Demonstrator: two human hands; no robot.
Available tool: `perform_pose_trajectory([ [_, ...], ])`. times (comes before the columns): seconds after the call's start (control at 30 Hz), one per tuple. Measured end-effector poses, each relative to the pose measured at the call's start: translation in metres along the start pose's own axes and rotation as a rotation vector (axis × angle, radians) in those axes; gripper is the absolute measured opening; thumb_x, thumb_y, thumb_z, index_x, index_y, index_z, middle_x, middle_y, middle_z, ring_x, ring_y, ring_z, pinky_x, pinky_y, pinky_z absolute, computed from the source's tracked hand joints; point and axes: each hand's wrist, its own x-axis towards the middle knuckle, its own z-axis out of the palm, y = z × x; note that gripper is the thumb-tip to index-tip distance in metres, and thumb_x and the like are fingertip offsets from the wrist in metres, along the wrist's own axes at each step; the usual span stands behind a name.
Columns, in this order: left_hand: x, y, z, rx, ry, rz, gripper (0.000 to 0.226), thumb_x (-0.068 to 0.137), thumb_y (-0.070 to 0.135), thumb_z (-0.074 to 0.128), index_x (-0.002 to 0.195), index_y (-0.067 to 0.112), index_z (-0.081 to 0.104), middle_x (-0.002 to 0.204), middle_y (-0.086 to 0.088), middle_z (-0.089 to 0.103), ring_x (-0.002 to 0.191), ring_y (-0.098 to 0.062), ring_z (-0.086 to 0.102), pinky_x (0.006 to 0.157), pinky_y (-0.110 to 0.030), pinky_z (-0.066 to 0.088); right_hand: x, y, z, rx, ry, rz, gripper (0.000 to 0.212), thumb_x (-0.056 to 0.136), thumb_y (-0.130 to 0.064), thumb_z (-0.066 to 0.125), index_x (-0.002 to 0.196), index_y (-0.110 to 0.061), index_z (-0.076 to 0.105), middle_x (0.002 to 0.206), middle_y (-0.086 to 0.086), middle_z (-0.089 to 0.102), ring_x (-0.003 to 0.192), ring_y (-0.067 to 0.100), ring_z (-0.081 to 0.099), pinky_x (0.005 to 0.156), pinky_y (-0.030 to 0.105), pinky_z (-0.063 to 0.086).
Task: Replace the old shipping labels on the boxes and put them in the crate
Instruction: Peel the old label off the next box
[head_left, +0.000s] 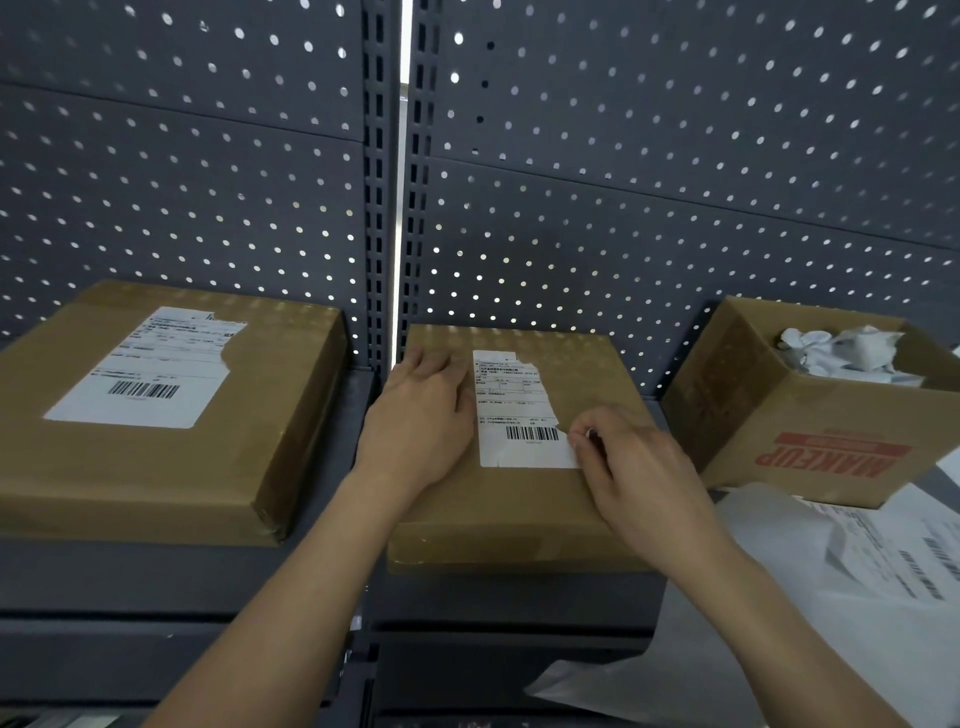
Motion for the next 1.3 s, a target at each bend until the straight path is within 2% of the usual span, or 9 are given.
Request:
perform_pose_trajectory([
  [0.37, 0.002, -0.002, 0.001, -0.017, 0.000, 0.010, 0.043, 0.102, 0.032, 0.036, 0.144, 0.026, 0.042, 0.153, 0.006, 0.036, 0.147, -0.020, 0.016, 0.112, -0.043, 0.030, 0.008, -0.004, -0.001, 0.262, -0.038, 0.058, 0.010, 0.098, -0.031, 0.052, 0.089, -0.032, 0.057, 0.060, -0.015, 0.051, 0.059, 0.005, 0.050, 0.053, 0.023, 0.031],
  [0.53, 0.001, -0.001, 0.000, -0.012, 0.011, 0.003, 0.043, 0.102, 0.031, 0.036, 0.144, 0.025, 0.043, 0.152, 0.007, 0.037, 0.147, -0.020, 0.016, 0.112, -0.041, 0.029, 0.017, -0.023, -0.007, 0.479, -0.090, 0.125, 0.014, 0.100, -0.030, 0.049, 0.088, -0.031, 0.058, 0.077, -0.004, 0.065, 0.064, 0.013, 0.059, 0.051, 0.018, 0.038],
  [0.63, 0.000, -0.001, 0.000, -0.025, 0.000, -0.004, 0.044, 0.102, 0.033, 0.036, 0.145, 0.027, 0.041, 0.154, 0.008, 0.034, 0.147, -0.020, 0.014, 0.113, -0.041, 0.027, 0.020, -0.027, -0.008, 0.482, -0.077, 0.160, 0.015, 0.099, -0.029, 0.049, 0.086, -0.029, 0.057, 0.078, 0.001, 0.065, 0.067, 0.012, 0.058, 0.049, 0.014, 0.036],
  [0.8, 0.000, -0.001, 0.000, -0.036, 0.010, -0.002, 0.044, 0.102, 0.033, 0.037, 0.145, 0.027, 0.041, 0.153, 0.009, 0.035, 0.148, -0.018, 0.014, 0.112, -0.041, 0.027, 0.026, -0.020, -0.011, 0.375, -0.145, 0.235, 0.023, 0.084, -0.048, 0.067, 0.083, -0.033, 0.049, 0.087, -0.019, 0.064, 0.075, 0.001, 0.060, 0.058, 0.027, 0.044],
  [0.9, 0.001, -0.001, 0.000, -0.049, 0.008, 0.001, 0.043, 0.101, 0.032, 0.037, 0.144, 0.027, 0.042, 0.152, 0.009, 0.036, 0.147, -0.018, 0.014, 0.112, -0.041, 0.028, 0.030, -0.020, -0.012, 0.380, -0.160, 0.253, 0.022, 0.085, -0.040, 0.068, 0.081, -0.033, 0.048, 0.083, -0.013, 0.069, 0.064, 0.005, 0.067, 0.059, 0.032, 0.048],
  [1.0, 0.002, -0.004, 0.000, -0.055, 0.007, 0.012, 0.043, 0.101, 0.032, 0.038, 0.144, 0.029, 0.042, 0.153, 0.009, 0.035, 0.147, -0.018, 0.014, 0.112, -0.041, 0.028, 0.033, -0.026, -0.011, 0.651, -0.149, 0.297, 0.021, 0.090, -0.026, 0.067, 0.082, -0.025, 0.048, 0.096, -0.005, 0.072, 0.058, 0.013, 0.070, 0.057, 0.033, 0.051],
  [1.1, 0.001, -0.004, -0.001, -0.070, 0.005, 0.008, 0.043, 0.101, 0.031, 0.039, 0.144, 0.030, 0.042, 0.153, 0.008, 0.035, 0.147, -0.017, 0.014, 0.112, -0.042, 0.028, 0.034, -0.034, -0.012, 0.859, -0.095, 0.328, 0.020, 0.091, -0.017, 0.067, 0.085, -0.014, 0.048, 0.095, 0.001, 0.072, 0.059, 0.020, 0.071, 0.056, 0.031, 0.052],
  [1.2, 0.001, -0.003, -0.003, -0.092, 0.009, 0.008, 0.043, 0.101, 0.029, 0.040, 0.144, 0.028, 0.043, 0.153, 0.008, 0.035, 0.147, -0.016, 0.013, 0.112, -0.040, 0.027, 0.035, -0.041, -0.010, 0.924, -0.059, 0.337, 0.019, 0.090, -0.014, 0.068, 0.086, -0.010, 0.049, 0.086, 0.003, 0.073, 0.058, 0.020, 0.070, 0.056, 0.029, 0.054],
  [1.3, 0.001, -0.005, -0.003, -0.123, -0.002, 0.012, 0.044, 0.101, 0.027, 0.041, 0.145, 0.027, 0.041, 0.154, 0.008, 0.033, 0.148, -0.015, 0.011, 0.114, -0.038, 0.023, 0.036, -0.041, -0.009, 0.971, -0.028, 0.330, 0.020, 0.090, -0.014, 0.068, 0.086, -0.007, 0.049, 0.088, 0.004, 0.073, 0.058, 0.020, 0.070, 0.053, 0.024, 0.052],
])
